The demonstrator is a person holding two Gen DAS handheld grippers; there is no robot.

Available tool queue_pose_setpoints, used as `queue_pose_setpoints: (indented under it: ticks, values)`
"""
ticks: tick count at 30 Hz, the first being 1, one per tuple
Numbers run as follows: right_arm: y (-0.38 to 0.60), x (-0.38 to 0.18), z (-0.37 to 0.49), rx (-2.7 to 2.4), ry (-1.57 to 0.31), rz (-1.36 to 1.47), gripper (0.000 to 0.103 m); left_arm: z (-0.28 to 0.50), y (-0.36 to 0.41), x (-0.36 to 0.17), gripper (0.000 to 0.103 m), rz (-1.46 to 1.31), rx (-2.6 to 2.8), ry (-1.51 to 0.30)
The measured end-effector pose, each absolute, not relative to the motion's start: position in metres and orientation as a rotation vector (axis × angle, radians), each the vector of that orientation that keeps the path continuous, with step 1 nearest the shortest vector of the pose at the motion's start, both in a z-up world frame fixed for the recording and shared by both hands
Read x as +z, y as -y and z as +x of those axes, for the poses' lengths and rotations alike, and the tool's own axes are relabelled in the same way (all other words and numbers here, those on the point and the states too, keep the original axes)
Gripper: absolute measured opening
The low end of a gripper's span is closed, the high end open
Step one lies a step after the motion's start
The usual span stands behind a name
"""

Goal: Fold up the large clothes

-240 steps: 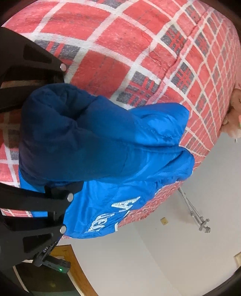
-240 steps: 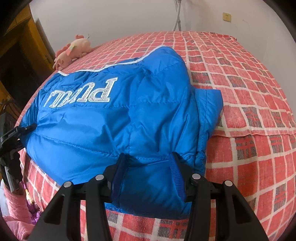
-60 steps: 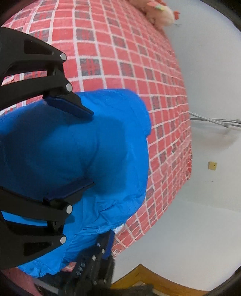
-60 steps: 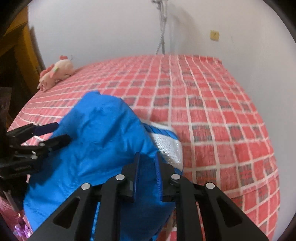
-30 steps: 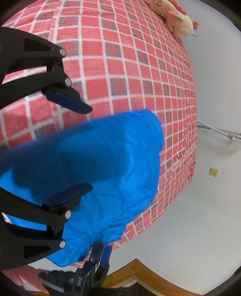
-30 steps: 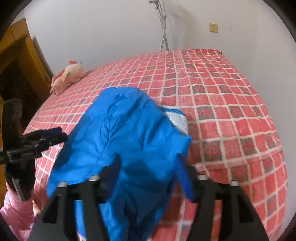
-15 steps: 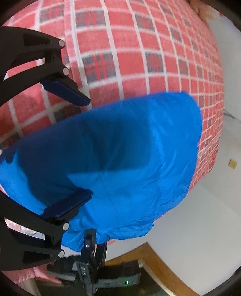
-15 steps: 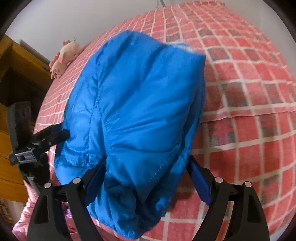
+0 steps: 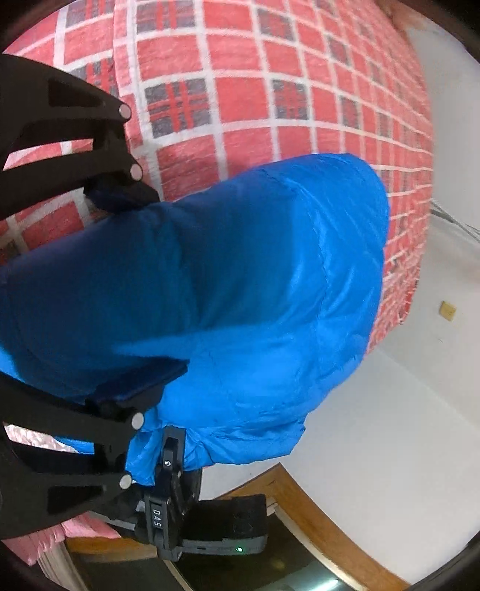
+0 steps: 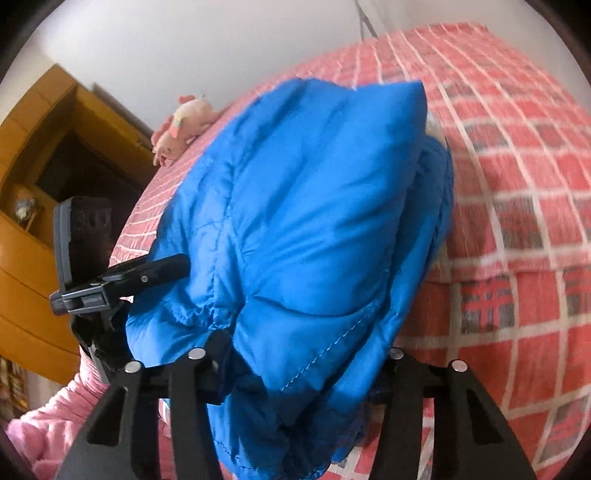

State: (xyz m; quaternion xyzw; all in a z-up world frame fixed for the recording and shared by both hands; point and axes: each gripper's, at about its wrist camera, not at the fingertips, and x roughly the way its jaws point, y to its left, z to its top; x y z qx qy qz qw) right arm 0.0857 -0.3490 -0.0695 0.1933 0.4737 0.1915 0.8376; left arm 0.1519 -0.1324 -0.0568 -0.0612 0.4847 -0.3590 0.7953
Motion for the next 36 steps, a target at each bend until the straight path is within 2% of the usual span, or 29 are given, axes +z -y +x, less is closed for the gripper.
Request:
queue_pose_setpoints:
  ticks: [8, 14, 18, 21, 25, 28, 34, 36]
  values:
    - [0.332, -0.023, 0.110, 0.445, -0.881, 0.294, 0.046, 0.167, 0.117, -0.023, 0.064, -0.149, -0.734, -0.948]
    - [0.308, -0.002, 0.171, 0.493, -0.804, 0.234, 0.046, 0.201, 0.091, -0.004, 0.063, -0.168, -0.657, -0.855]
    - [0.290, -0.014, 0.218, 0.534, -0.818, 0.218, 0.046, 0.237, 0.070, -0.007, 0.063, -0.163, -0.590, -0.818]
    - [0.282, -0.043, 0.253, 0.544, -0.893, 0.247, 0.046, 0.262, 0.060, -0.029, 0.063, -0.155, -0.552, -0.847]
    - [0.284, -0.082, 0.277, 0.532, -0.946, 0.334, 0.052, 0.289, 0.049, -0.070, 0.068, -0.194, -0.538, -0.917]
    - [0.288, -0.082, 0.271, 0.521, -0.951, 0.338, 0.052, 0.289, 0.053, -0.067, 0.069, -0.168, -0.544, -0.919]
    - [0.302, -0.073, 0.256, 0.517, -0.956, 0.371, 0.064, 0.283, 0.048, -0.062, 0.076, -0.148, -0.508, -0.931]
    - [0.307, -0.067, 0.247, 0.511, -0.942, 0.357, 0.065, 0.272, 0.043, -0.054, 0.076, -0.121, -0.493, -0.916]
